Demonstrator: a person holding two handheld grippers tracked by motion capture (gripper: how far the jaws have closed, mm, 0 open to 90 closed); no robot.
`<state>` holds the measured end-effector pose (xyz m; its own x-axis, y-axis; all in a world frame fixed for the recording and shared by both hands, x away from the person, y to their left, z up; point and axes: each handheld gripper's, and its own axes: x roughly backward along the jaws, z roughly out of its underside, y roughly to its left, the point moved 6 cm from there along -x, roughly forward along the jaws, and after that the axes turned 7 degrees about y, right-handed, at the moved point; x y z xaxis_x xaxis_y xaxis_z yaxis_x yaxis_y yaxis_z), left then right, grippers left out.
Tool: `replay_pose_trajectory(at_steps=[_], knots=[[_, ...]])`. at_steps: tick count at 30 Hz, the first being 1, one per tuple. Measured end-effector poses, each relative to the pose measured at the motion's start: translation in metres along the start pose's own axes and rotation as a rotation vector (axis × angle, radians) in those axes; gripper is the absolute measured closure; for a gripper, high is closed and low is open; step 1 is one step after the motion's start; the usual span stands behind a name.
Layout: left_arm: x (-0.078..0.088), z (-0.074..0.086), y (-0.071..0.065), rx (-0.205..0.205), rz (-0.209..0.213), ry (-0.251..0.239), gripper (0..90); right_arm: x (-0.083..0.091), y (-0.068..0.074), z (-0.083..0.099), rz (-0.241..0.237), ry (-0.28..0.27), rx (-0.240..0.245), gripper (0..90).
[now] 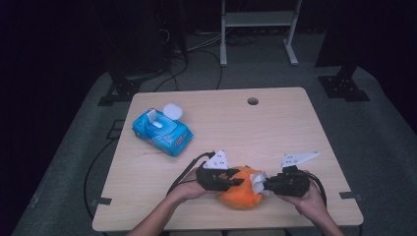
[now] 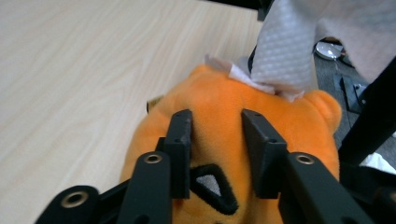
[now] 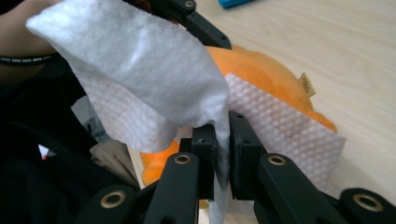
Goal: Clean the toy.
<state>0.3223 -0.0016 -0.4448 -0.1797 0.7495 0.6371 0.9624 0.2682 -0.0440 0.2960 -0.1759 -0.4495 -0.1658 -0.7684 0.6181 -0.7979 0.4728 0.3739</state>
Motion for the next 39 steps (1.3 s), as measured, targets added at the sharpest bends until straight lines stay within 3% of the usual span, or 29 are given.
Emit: replay_pose_trajectory(at_steps=[8,13,18,24,32,39], knots=[[0.005,-0.011,0.008,-0.014,-0.047,-0.021,72.1,0.003,-0.009,-0.012,0.014,-0.048,-0.027,80.5],[0.008,-0.013,0.017,0.011,-0.072,-0.038,72.3,-0.001,-0.014,-0.024,0.018,-0.069,-0.027,80.3],[0.012,-0.011,0.030,0.018,-0.143,-0.039,72.1,-0.006,-0.022,-0.039,0.033,-0.085,-0.033,80.3],[0.014,0.000,0.032,0.049,-0.136,-0.054,67.5,-0.007,-0.038,-0.039,0.104,-0.086,-0.047,80.9],[0.021,0.000,0.028,0.063,-0.113,-0.079,57.0,0.012,-0.078,-0.018,0.268,-0.050,-0.103,80.8],[0.030,-0.005,0.027,0.067,-0.107,-0.101,47.8,0.031,-0.105,-0.006,0.365,-0.026,-0.144,73.5]])
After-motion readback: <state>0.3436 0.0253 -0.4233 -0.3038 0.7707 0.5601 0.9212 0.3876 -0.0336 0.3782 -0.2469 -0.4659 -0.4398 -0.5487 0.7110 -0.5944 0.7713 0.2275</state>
